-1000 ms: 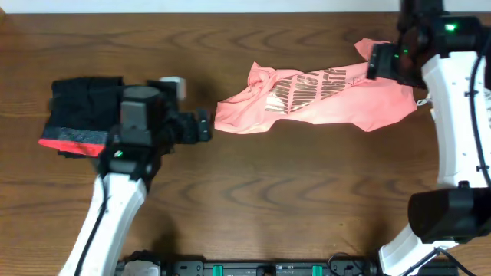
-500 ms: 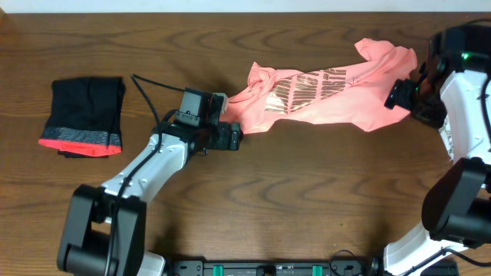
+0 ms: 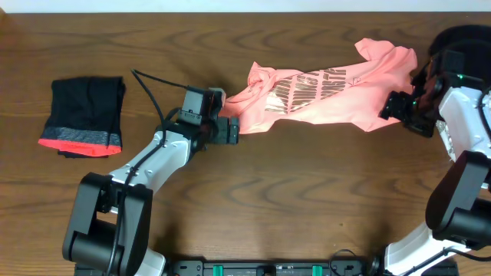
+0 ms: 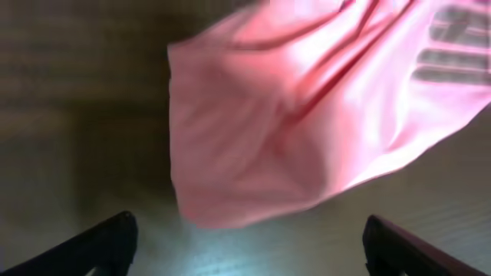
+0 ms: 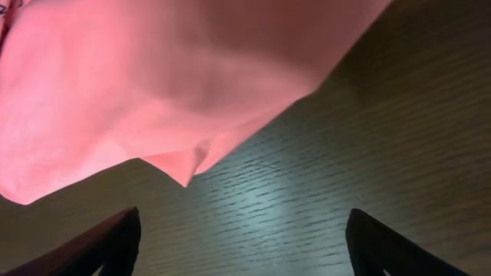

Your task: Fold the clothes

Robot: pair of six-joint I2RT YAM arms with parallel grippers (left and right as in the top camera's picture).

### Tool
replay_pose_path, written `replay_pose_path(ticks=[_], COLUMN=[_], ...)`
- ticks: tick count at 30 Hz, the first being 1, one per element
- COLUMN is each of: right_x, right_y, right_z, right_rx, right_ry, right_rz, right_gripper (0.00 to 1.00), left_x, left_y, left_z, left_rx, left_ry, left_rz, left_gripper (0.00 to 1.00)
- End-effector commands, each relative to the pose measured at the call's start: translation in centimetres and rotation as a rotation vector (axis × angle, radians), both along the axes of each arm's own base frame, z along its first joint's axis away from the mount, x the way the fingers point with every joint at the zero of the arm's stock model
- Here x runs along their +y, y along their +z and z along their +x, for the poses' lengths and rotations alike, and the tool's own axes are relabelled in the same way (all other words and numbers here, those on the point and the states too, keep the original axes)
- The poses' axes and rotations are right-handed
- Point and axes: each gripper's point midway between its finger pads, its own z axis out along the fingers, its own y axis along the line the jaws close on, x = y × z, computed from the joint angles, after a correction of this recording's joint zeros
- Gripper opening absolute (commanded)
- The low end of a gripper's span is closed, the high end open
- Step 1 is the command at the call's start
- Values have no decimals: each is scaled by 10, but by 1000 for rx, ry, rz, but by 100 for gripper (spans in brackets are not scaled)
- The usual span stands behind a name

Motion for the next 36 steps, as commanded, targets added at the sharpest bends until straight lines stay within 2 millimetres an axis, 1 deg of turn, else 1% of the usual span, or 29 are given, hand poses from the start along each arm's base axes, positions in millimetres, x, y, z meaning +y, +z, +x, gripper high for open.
replay_pose_path(ticks=[1, 4, 7, 9, 17, 19, 24, 28, 33, 36], right_x=[-4, -7, -9, -11, -8, -7, -7, -8, -8, -8], right_y=[-2, -2, -2, -2, -3, -3, -3, -3, -3, -3], right_z=[-5, -6, -7, -9, -15, -16, -15, -15, -15, -15], right_rx=[10, 10, 13, 18, 42, 47, 45, 45, 45, 45], right_ry=[-24, -44, -48, -53, -53, -53, -53, -54, -54, -53], right_rz=[27, 36, 37, 38, 50, 51, 51, 51, 51, 50], right_gripper=[82, 83, 83, 83, 83, 83, 82, 82, 81, 81], left_x=[-6, -8, -5, -1, -2, -4, -18, -25, -27, -27], left_y=[10, 11, 6, 0, -32, -32, -24, -21, -21, -21], left_z=[13, 15, 14, 14, 11, 13, 19, 17, 15, 15], left_rx=[-59, -71, -60, -51, 12, 7, -28, -23, -1, 0], left_ry=[-6, -9, -1, 11, 7, 3, -33, -57, -38, -34], left_rz=[4, 0, 16, 35, 47, 39, -31, -68, -97, -99], left_gripper=[89, 90, 94, 95, 97, 97, 97, 84, 78, 68])
